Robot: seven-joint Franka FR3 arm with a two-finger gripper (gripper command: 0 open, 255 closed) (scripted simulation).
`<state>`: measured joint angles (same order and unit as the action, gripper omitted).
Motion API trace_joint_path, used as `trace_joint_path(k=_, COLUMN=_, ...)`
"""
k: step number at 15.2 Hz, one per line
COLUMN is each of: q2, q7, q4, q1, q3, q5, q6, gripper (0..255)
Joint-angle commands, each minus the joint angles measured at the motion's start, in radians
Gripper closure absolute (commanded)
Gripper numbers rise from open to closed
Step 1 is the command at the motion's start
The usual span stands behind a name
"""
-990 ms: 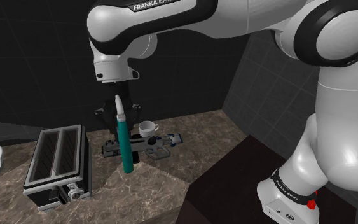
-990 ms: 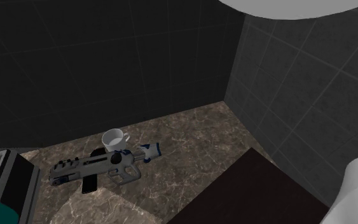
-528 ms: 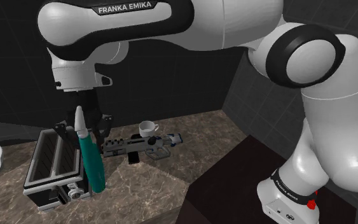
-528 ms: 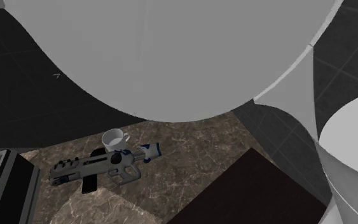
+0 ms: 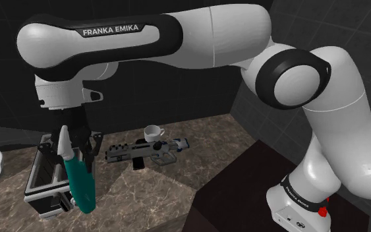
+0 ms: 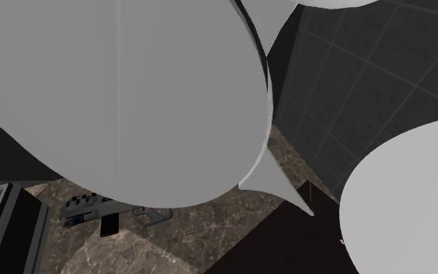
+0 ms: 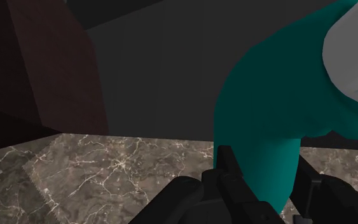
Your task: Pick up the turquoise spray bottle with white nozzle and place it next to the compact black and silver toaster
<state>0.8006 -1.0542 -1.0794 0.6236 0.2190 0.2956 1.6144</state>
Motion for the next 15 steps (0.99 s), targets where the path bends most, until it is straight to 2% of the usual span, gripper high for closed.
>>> trace_joint_path(k=1, q2=0.002, q7=0.01, q4=-0.026, q1=-0.001, q3=-0.001, q5=0.001, q6=0.026, gripper=255)
trace_joint_path(k=15, q2=0.068, q7=0.058, q4=-0.097, q1=0.004, q3=-0.008, q5=-0.001, q6=0.155, gripper=255)
